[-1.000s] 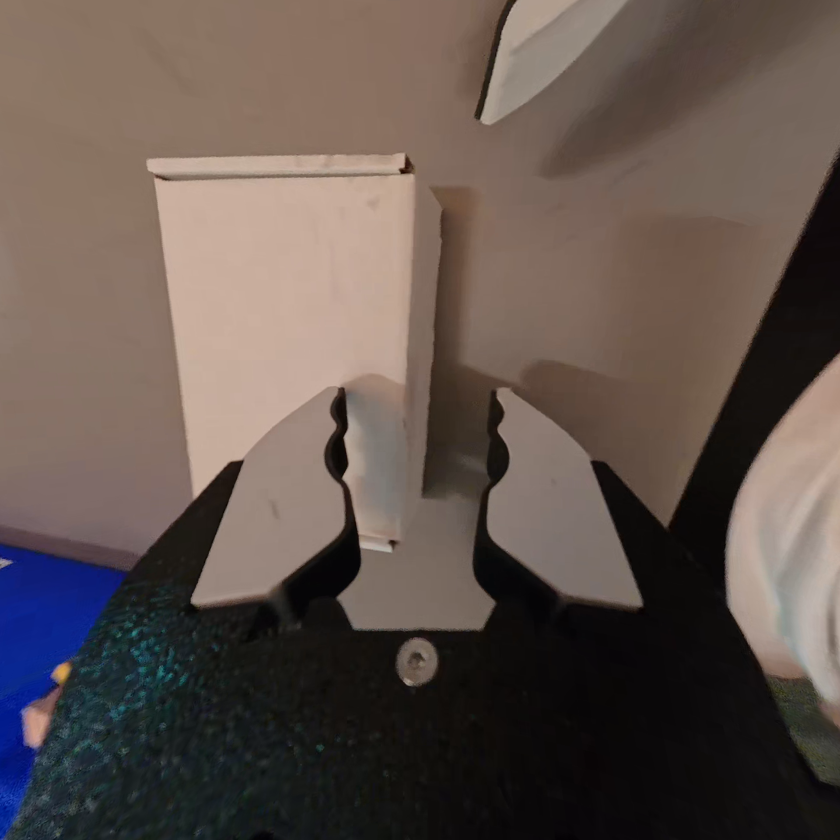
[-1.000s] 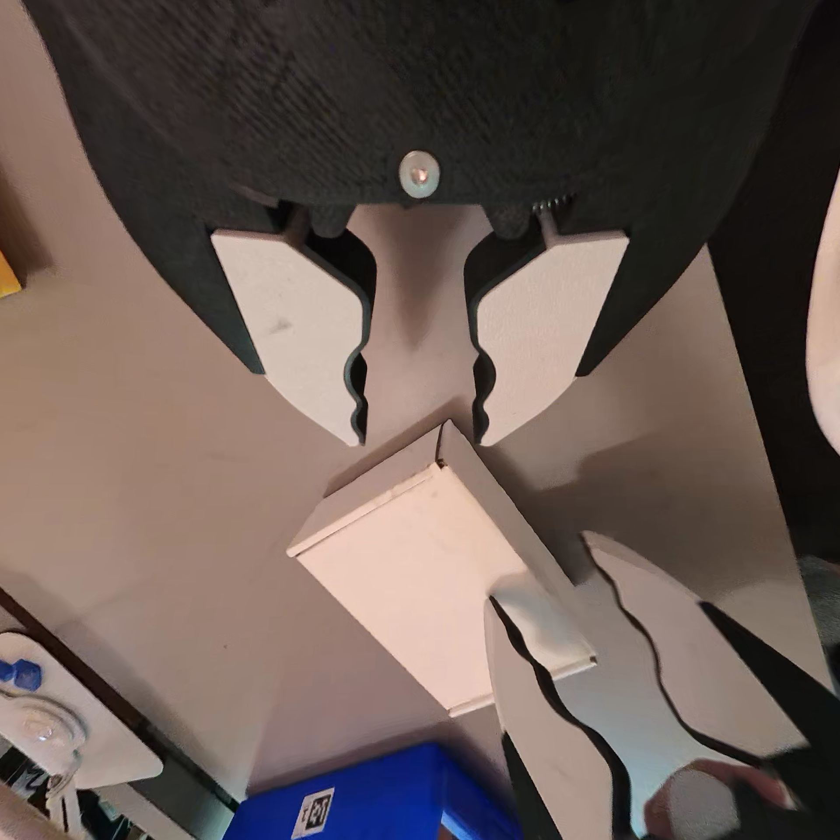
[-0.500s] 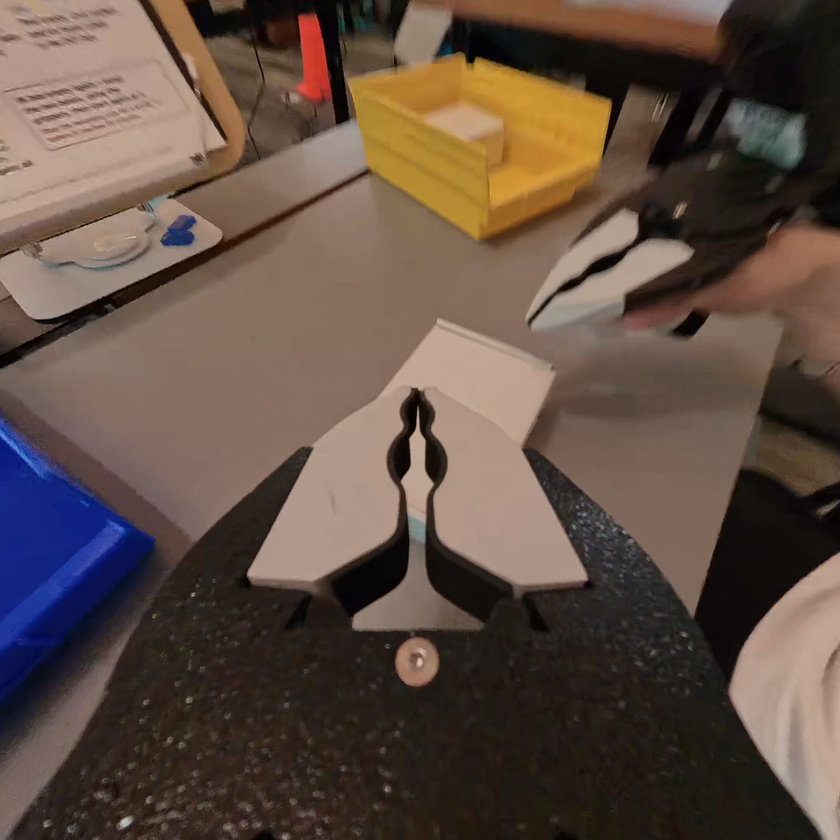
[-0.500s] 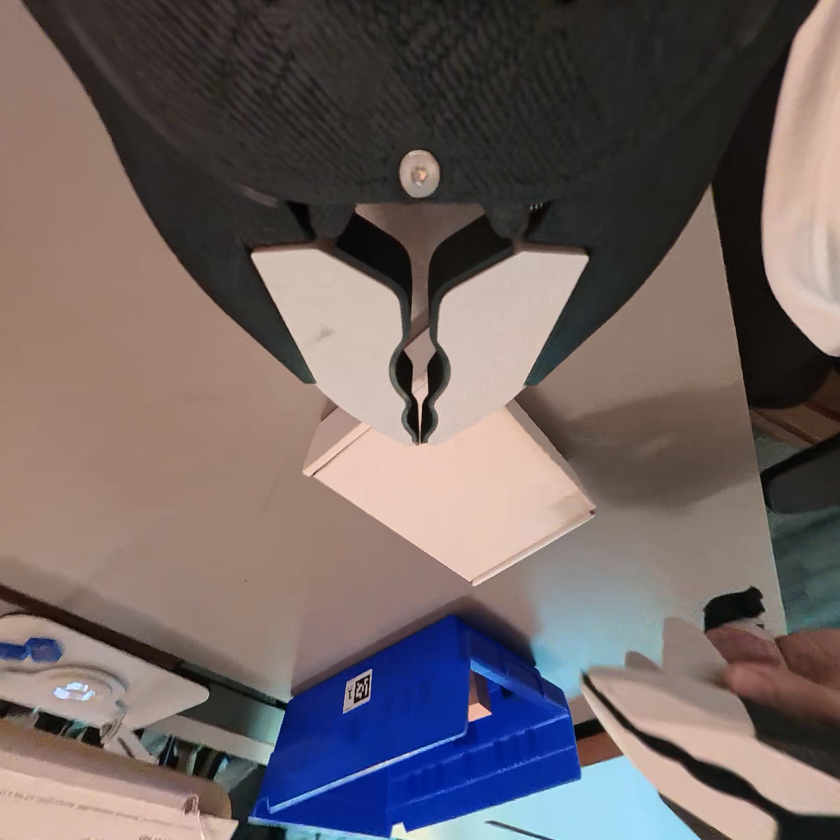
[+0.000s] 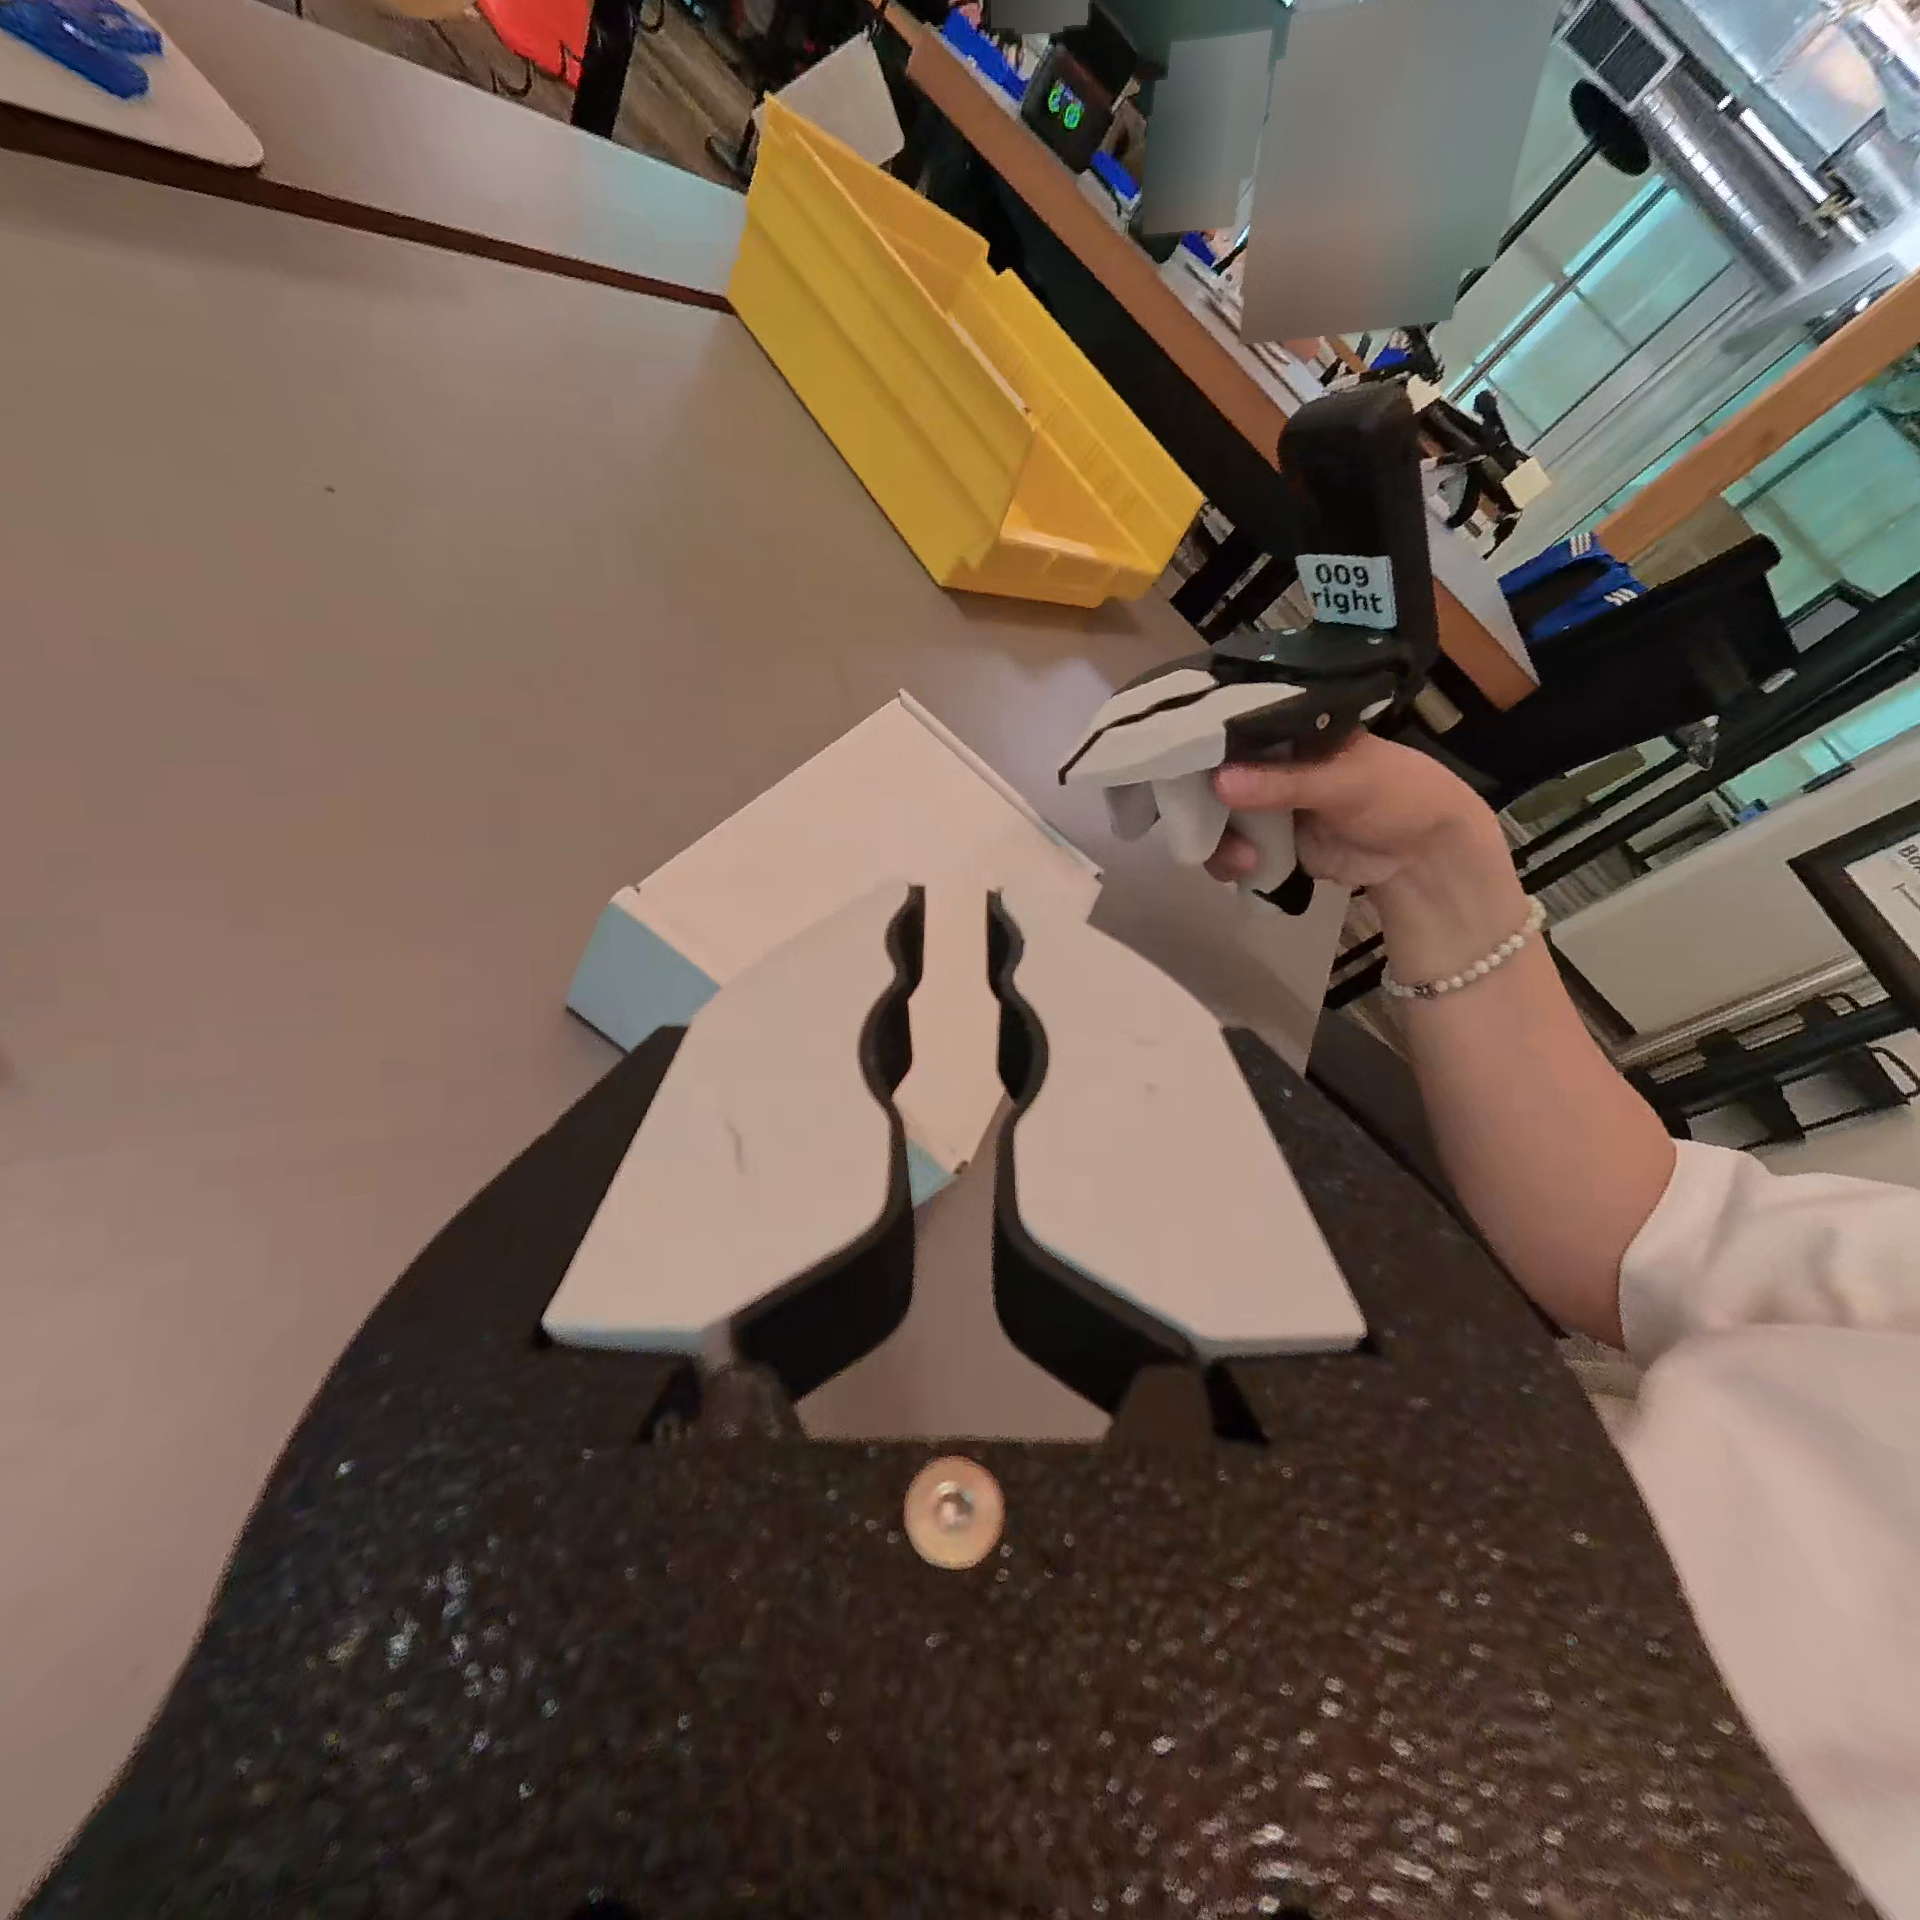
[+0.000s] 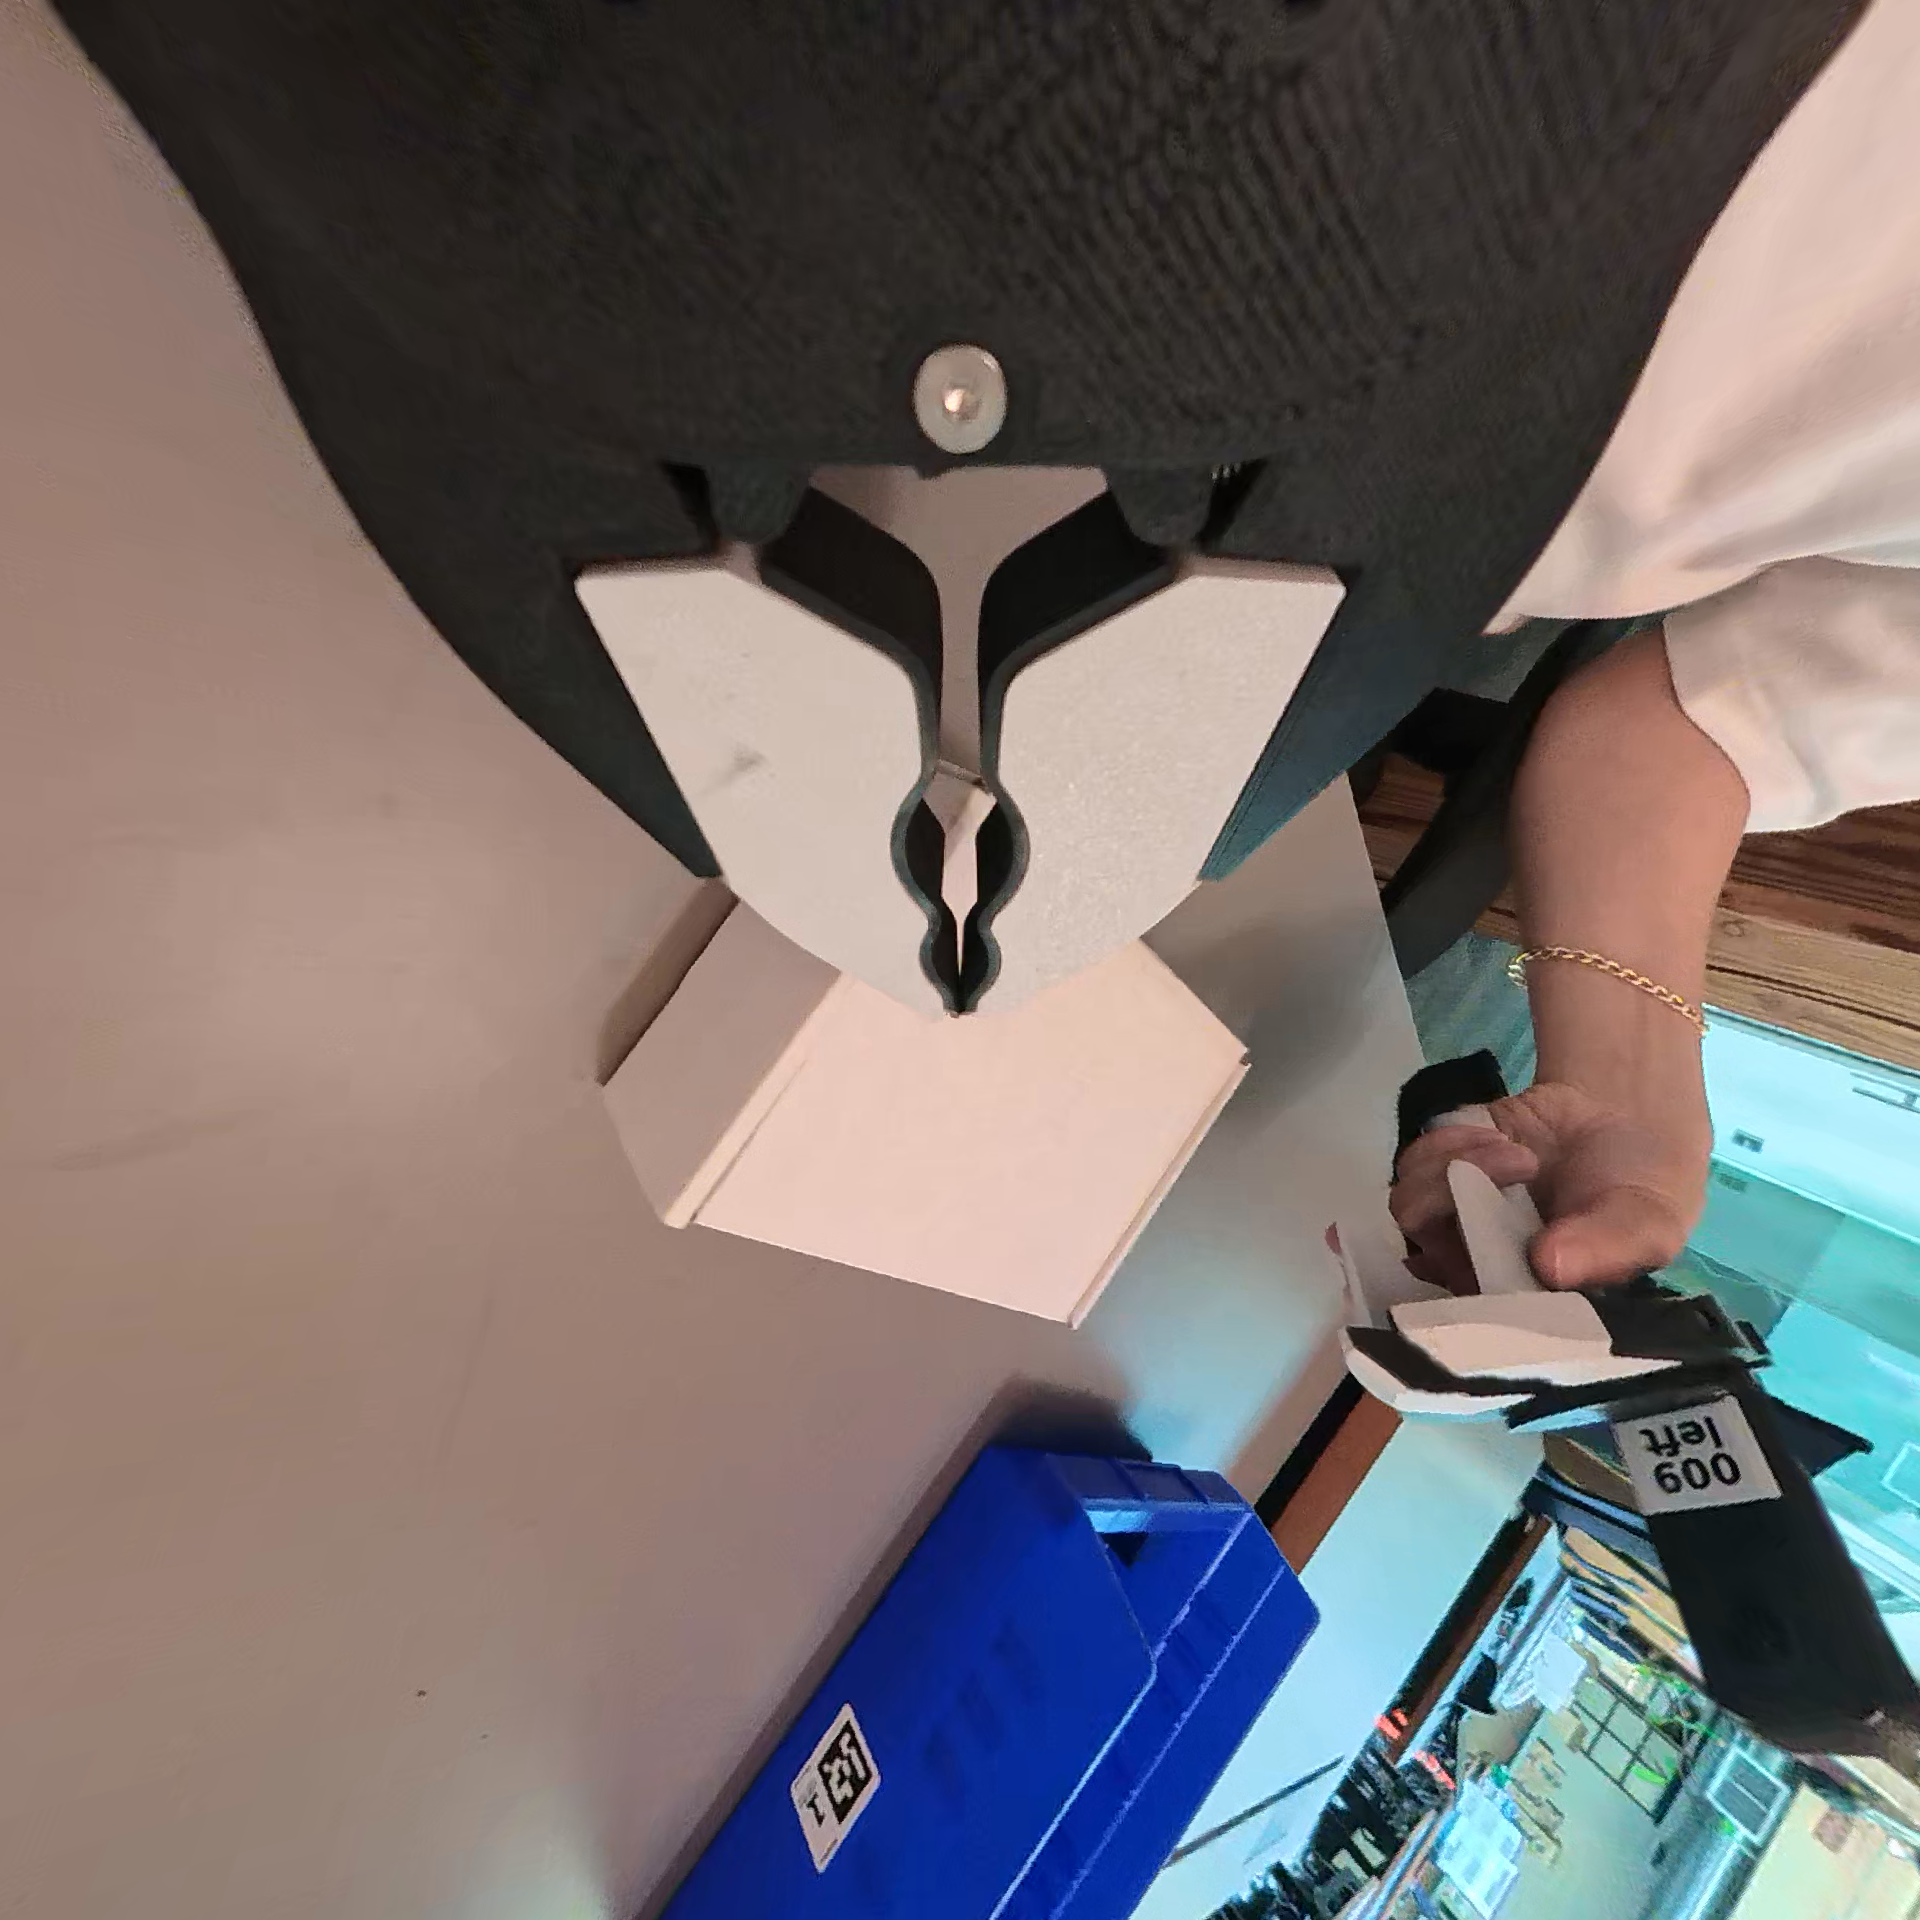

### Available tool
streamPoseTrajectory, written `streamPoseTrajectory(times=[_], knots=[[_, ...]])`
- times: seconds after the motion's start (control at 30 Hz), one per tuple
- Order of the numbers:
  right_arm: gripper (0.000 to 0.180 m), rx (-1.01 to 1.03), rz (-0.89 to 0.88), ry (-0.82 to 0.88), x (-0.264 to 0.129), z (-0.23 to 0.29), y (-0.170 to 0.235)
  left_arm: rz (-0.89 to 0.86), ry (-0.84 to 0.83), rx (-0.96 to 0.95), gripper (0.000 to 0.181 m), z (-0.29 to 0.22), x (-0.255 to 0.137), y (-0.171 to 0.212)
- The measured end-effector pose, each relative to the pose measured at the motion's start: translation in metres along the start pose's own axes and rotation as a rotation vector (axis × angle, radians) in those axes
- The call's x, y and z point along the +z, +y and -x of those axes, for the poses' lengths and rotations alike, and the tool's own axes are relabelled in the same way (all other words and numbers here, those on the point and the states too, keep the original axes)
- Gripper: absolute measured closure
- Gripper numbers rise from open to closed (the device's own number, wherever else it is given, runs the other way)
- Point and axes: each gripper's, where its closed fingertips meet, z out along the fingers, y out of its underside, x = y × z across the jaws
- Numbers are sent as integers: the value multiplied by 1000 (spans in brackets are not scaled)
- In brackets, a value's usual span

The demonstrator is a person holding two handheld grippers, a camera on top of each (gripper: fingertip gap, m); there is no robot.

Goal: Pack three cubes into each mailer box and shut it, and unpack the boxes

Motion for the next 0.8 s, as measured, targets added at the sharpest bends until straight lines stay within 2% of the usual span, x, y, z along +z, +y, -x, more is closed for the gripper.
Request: streamPoseTrajectory(times=[0.13,0.2,0.27,0.43,0.57,0.7,0.8], knots=[[180,-30,-7,0,1,2,3,37,0,-31,171,4,4,7],[173,-55,-19,27,-1,0,4,56,30,-111,179,6,12,13],[168,-58,-20,67,-4,-5,7,74,42,-193,181,10,23,21],[132,-17,-49,121,-14,-15,6,157,-24,-274,181,27,34,42],[106,55,-27,168,-19,-31,7,203,-96,-172,181,31,28,45],[104,153,50,106,-7,-32,14,250,-171,-77,181,36,21,48],[102,215,34,-6,-1,-21,4,265,-213,-36,181,39,17,49]])
